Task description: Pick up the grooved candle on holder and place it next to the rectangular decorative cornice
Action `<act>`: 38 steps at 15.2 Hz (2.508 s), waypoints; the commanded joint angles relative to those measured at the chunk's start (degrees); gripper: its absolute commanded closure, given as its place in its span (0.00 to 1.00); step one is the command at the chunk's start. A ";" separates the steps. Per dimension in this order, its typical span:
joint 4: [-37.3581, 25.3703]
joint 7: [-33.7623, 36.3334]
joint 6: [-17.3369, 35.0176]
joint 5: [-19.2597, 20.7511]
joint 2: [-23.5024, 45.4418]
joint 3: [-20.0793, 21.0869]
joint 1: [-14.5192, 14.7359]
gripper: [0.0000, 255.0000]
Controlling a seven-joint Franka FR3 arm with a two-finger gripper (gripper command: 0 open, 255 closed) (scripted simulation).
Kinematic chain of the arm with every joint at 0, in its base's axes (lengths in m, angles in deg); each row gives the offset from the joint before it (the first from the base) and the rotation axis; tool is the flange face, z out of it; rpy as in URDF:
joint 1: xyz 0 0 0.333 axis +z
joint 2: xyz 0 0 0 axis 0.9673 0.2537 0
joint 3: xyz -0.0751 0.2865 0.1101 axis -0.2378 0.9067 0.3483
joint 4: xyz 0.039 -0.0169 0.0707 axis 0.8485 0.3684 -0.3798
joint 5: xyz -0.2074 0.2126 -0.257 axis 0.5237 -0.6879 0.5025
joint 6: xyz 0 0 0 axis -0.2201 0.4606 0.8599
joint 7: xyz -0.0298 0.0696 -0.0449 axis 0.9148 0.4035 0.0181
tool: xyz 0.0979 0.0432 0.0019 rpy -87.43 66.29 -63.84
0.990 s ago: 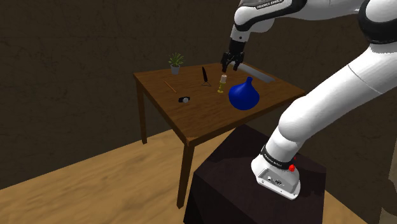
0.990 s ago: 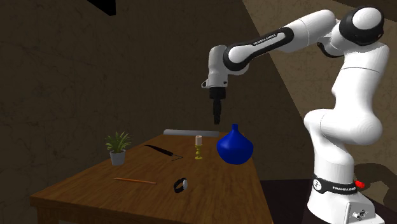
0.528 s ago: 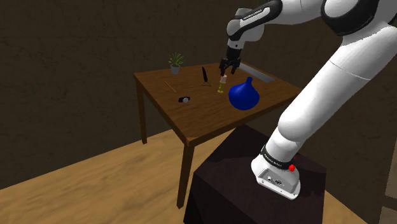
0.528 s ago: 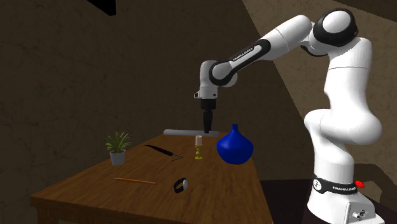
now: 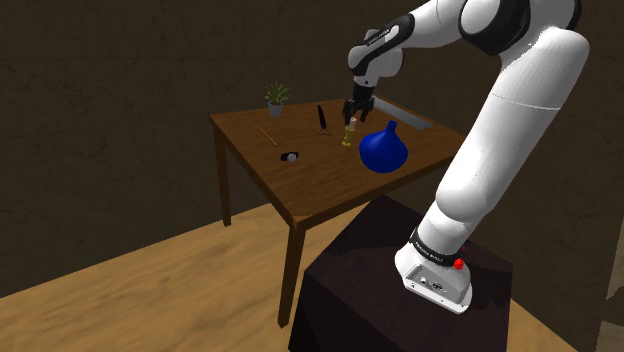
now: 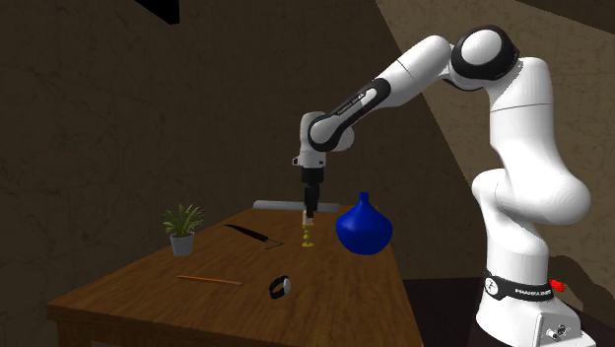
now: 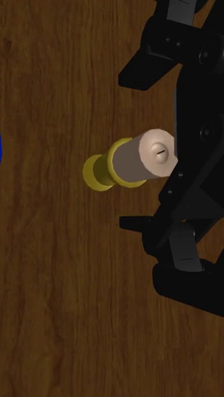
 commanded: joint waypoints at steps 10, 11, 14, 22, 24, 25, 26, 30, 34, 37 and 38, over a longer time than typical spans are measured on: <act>1.47 -0.91 3.33 -1.20 2.04 0.05 -0.21 0.00; 1.47 -0.91 3.32 -1.19 2.03 0.05 -0.20 0.00; 1.47 -0.91 3.32 -1.19 2.03 0.05 -0.21 1.00; 1.17 -0.71 2.61 -0.91 1.56 0.02 -0.17 1.00; 0.52 -0.35 1.15 -0.38 0.67 -0.03 -0.09 1.00; 0.17 -0.17 0.42 -0.13 0.23 -0.05 -0.05 1.00; -0.18 -0.01 -0.32 0.11 -0.19 -0.06 -0.02 1.00; -1.73 0.59 -3.27 0.96 -1.75 -0.06 0.08 1.00; -3.48 1.08 -6.24 1.66 -3.11 -0.02 0.17 1.00; -4.92 1.38 -8.48 2.09 -3.99 0.04 0.23 1.00; -5.43 1.47 -9.23 2.21 -4.26 0.06 0.25 1.00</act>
